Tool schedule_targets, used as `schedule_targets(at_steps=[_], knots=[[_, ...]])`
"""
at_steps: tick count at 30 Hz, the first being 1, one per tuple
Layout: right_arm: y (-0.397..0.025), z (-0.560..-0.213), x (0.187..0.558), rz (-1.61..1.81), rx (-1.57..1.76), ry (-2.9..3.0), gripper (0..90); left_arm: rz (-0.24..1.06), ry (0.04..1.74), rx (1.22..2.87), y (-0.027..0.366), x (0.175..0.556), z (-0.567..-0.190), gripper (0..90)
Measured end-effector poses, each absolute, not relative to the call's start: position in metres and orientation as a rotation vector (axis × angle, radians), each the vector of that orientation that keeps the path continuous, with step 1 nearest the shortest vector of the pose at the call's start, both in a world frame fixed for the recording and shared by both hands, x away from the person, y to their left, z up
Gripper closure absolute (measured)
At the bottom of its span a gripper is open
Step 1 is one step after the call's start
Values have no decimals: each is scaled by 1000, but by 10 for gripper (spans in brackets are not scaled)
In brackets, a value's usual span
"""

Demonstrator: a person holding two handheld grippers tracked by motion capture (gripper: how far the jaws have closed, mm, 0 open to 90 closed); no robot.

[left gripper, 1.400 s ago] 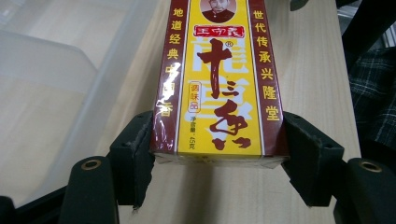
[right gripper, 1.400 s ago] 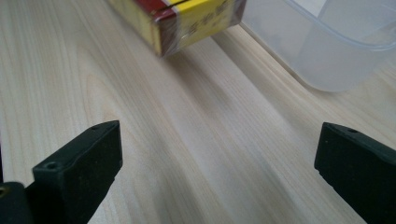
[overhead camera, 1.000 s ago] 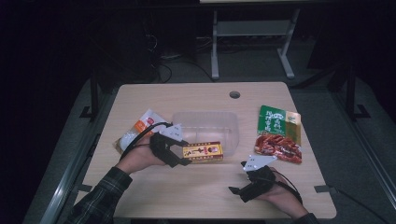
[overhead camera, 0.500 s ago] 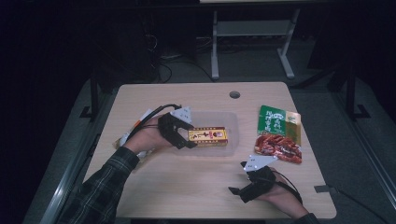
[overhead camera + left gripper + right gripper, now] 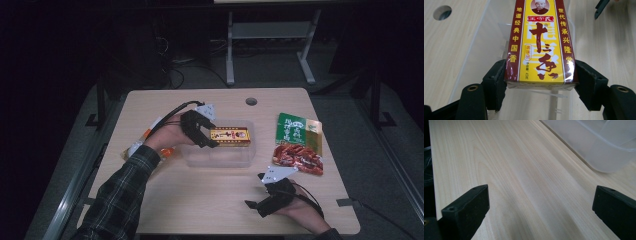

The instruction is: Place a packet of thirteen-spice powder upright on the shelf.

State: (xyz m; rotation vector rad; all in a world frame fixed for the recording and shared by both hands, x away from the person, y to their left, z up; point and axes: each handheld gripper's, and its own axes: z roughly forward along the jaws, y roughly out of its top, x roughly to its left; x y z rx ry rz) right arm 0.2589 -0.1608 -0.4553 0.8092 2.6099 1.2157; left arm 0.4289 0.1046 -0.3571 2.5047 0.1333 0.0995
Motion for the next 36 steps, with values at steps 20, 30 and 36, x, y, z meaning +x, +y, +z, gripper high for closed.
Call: schedule_targets(at_steps=[20,30,36], knots=[[-162,-455,260,1226,810,2609,6,85,120,2461,92,434,-359,321],[-163,-455,259,1227,817,2608,6,76,107,2357,87,437,-348,320],[-163,-455,259,1228,816,2606,6,67,111,2322,85,438,-346,321]])
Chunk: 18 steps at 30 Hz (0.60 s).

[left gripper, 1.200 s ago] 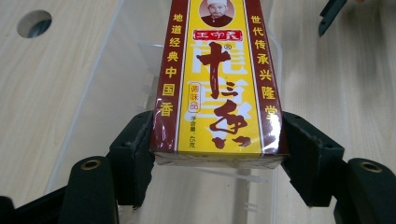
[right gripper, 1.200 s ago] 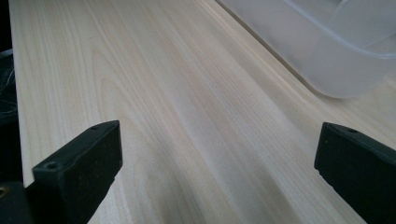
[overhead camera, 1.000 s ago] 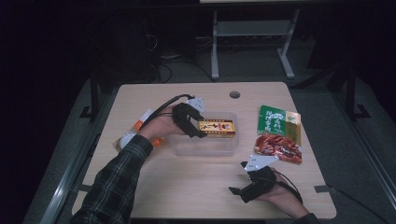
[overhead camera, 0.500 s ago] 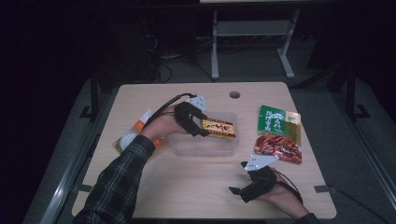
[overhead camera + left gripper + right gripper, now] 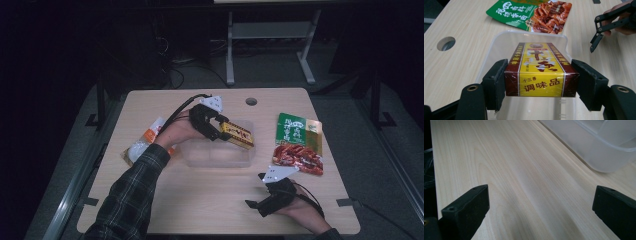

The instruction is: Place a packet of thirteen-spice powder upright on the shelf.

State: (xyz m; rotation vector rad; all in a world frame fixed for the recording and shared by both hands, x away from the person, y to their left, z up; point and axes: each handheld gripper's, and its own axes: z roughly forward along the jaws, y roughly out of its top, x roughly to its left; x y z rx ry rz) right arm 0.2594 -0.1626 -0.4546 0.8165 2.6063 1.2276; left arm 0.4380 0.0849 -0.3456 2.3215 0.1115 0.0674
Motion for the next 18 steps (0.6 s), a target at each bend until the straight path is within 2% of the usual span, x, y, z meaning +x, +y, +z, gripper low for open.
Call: schedule_targets(at_steps=[18], knots=[[-162,-455,260,1239,807,2607,6,16,119,2199,62,448,-350,321]])
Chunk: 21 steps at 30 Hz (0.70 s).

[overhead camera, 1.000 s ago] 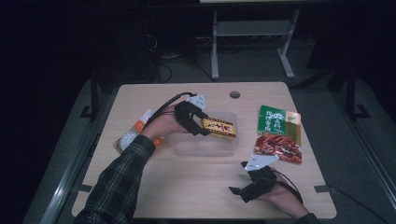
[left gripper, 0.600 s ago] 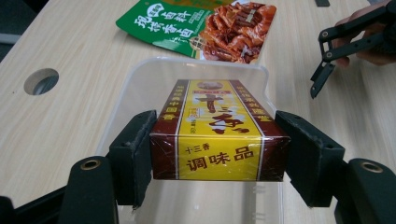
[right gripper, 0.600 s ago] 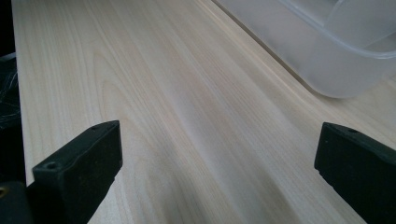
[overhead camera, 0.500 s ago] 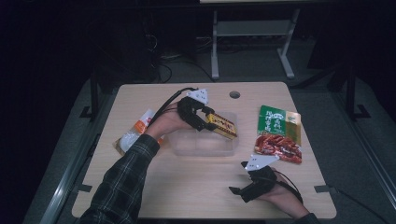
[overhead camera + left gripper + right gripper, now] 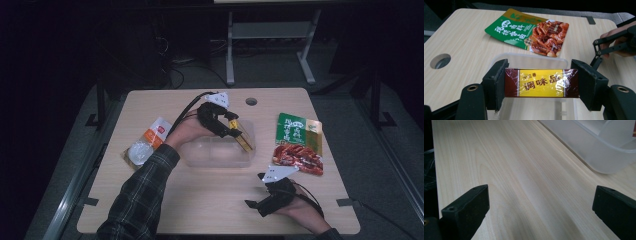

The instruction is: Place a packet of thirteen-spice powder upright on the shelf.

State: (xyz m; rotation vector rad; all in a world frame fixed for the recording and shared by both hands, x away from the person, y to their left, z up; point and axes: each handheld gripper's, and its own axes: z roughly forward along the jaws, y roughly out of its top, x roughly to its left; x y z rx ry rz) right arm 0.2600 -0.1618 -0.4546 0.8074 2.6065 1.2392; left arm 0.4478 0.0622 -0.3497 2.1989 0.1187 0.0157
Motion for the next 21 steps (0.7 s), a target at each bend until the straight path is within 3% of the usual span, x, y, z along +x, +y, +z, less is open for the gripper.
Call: schedule_targets(at_steps=[21], knots=[[-162,-454,260,1256,798,2606,6,-15,109,2192,27,458,-367,320]])
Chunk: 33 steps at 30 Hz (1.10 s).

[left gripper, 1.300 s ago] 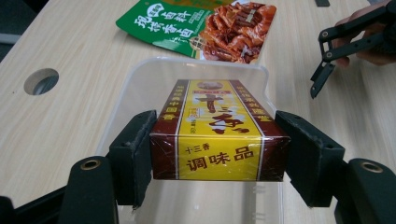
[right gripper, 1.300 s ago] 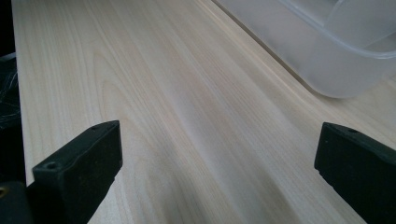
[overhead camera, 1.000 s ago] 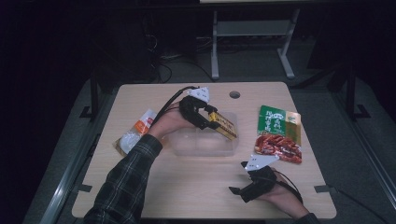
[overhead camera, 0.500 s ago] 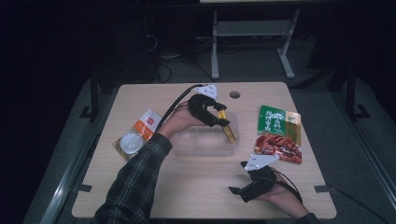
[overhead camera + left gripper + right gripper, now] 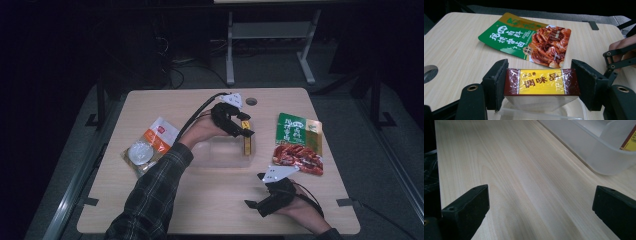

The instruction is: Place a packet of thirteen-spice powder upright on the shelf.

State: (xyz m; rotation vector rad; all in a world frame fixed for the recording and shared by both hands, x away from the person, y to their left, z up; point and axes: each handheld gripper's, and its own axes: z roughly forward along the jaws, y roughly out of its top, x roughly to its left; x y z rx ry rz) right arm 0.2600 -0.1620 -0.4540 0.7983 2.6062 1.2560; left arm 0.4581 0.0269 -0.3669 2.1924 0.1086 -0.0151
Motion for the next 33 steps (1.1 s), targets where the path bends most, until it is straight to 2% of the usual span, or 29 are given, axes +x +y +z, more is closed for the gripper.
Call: schedule_targets(at_steps=[20,28,33], knots=[[-162,-454,260,1254,798,2609,6,-36,113,2217,16,458,-378,312],[-162,-452,260,1235,786,2616,6,-24,152,2216,22,450,-369,178],[-162,-451,258,1227,792,2632,6,20,173,2211,37,438,-355,143]])
